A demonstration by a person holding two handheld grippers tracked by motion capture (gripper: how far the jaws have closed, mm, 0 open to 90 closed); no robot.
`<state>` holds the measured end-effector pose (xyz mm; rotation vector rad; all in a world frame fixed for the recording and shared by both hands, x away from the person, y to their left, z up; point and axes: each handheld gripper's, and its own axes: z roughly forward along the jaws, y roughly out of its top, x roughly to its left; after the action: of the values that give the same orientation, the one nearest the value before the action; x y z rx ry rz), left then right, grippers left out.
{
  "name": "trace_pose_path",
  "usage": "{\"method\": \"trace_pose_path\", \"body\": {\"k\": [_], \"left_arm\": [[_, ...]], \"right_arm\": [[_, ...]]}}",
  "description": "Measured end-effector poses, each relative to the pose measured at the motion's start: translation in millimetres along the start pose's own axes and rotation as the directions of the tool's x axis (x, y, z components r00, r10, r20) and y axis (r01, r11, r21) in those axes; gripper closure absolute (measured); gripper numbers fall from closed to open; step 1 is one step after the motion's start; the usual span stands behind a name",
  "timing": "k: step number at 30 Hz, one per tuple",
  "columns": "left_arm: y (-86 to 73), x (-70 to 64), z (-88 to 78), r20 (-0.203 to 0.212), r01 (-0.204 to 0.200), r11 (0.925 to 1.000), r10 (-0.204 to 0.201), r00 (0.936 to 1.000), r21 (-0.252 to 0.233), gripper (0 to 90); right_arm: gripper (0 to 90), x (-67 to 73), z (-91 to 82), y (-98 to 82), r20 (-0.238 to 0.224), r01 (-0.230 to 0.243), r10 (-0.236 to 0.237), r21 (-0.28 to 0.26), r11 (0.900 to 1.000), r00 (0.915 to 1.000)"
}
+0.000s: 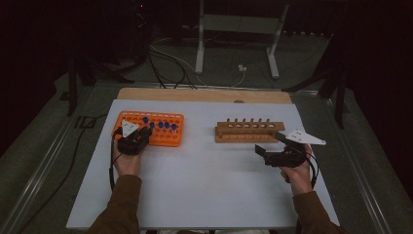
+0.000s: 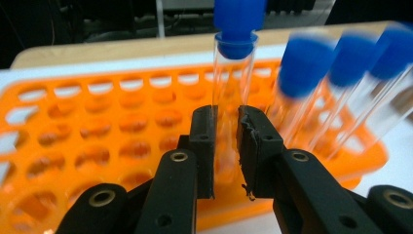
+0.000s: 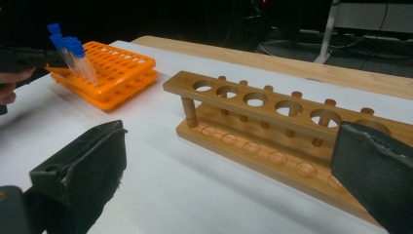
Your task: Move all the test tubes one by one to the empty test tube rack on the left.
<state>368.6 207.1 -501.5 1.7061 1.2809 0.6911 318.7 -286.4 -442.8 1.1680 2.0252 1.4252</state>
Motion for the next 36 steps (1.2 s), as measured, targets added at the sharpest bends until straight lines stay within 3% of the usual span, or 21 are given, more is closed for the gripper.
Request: {"method": "trace_pose_path", "body": {"k": [2,6,9,14,20,27,31,36], "left_arm": [[-1.4,1.2,-1.1,0.004,0.002,1.0,-0.002,1.0,0.002,78.2],[-3.3,-2.2,0.1,-0.001,-0.057,0.9978,0.057,0.9984,0.033,78.3],[-3.1,-2.3,0.0,-0.002,-0.052,0.998,0.052,0.9986,0.036,78.3],[-2.5,-0.5,-0.6,0.017,-0.027,0.9989,0.026,0.9995,0.038,76.7],[-3.2,4.5,-7.7,0.045,0.035,0.9979,-0.038,0.9983,0.055,59.5],[-2.2,1.7,-37.6,0.09,0.025,0.9997,-0.025,0.9956,0.0,50.9],[-1.8,-7.3,-58.6,0.142,0.013,0.999,-0.007,0.9898,-0.042,38.5],[-11.0,-19.9,-86.5,0.131,0.007,0.9957,0.006,0.9914,-0.092,19.9]], "right_arm": [[0.1,-1.0,-2.8,-2.9,0.0,0.002,-0.002,0.002,1.0,1.0],[0.1,-3.7,-6.6,-9.7,0.005,-0.002,0.002,0.007,1.0,1.0],[0.1,-4.8,-9.9,-12.5,0.007,-0.01,0.01,0.005,1.0,0.9999],[0.1,-4.6,-15.7,-15.6,0.01,-0.002,0.002,0.0,1.0,0.9999],[0.1,-5.3,-20.1,-21.4,0.016,0.002,-0.002,0.0,1.0,0.9999],[0.1,-0.8,-27.7,-29.5,0.019,-0.001,0.001,-0.019,1.0,0.9998],[0.1,1.3,-32.0,-32.3,0.027,0.009,-0.008,-0.033,0.999,0.9996],[0.1,2.5,-36.9,-35.1,0.041,0.024,-0.022,-0.056,0.998,0.9989]]}}
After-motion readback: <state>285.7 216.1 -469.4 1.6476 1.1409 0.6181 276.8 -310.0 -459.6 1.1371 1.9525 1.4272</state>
